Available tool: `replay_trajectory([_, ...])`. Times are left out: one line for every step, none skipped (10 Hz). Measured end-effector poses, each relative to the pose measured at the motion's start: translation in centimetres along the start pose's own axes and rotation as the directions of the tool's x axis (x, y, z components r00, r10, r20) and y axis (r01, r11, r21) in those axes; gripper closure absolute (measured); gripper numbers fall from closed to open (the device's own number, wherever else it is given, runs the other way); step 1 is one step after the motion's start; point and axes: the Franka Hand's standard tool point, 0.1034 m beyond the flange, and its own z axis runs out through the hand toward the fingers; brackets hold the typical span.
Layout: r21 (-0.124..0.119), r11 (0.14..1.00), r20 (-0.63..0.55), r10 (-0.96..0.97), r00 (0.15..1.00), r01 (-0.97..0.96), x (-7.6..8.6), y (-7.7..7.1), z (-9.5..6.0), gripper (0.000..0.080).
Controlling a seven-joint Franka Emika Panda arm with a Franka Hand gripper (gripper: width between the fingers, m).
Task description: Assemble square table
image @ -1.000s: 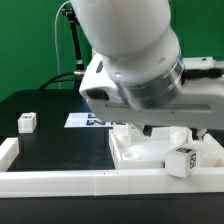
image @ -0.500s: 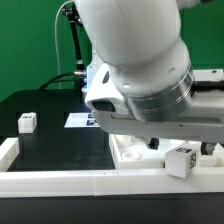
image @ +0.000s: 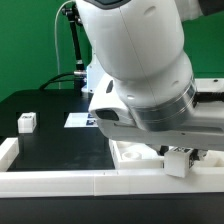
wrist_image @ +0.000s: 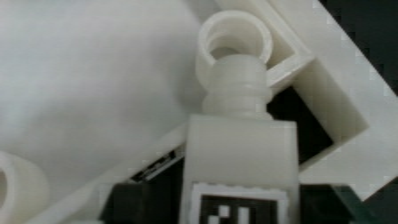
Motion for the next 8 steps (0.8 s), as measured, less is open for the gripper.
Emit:
replay_trajectory([0.000,1.000,0.000,0.000,1.000,0.000,0.0,0.0,0.0,0.0514])
replay_trajectory([0.000,1.000,0.000,0.000,1.000,0.000,0.0,0.0,0.0,0.0514])
replay_trajectory([0.000,1.000,0.000,0.000,1.000,0.000,0.0,0.0,0.0,0.0514])
replay_trajectory([0.001,1.000,0.000,-0.006,1.000,0.006,0.0,0.1,-0.1,0.0514])
replay_trajectory([-0.002,1.000,-0.006,-0.015,1.000,0.015,-0.1,0.0,-0.5,0.0514])
replay_trajectory([-0.015,1.000,-0.021,-0.028,0.999,0.028,-0.6,-0.4,-1.2,0.0514])
replay_trajectory([-0.019,0.999,-0.030,-0.039,0.999,0.038,-1.2,-1.0,-1.7,0.0514])
replay_trajectory([-0.023,0.998,-0.043,-0.052,0.998,0.051,-2.3,-1.8,-2.4,0.0512])
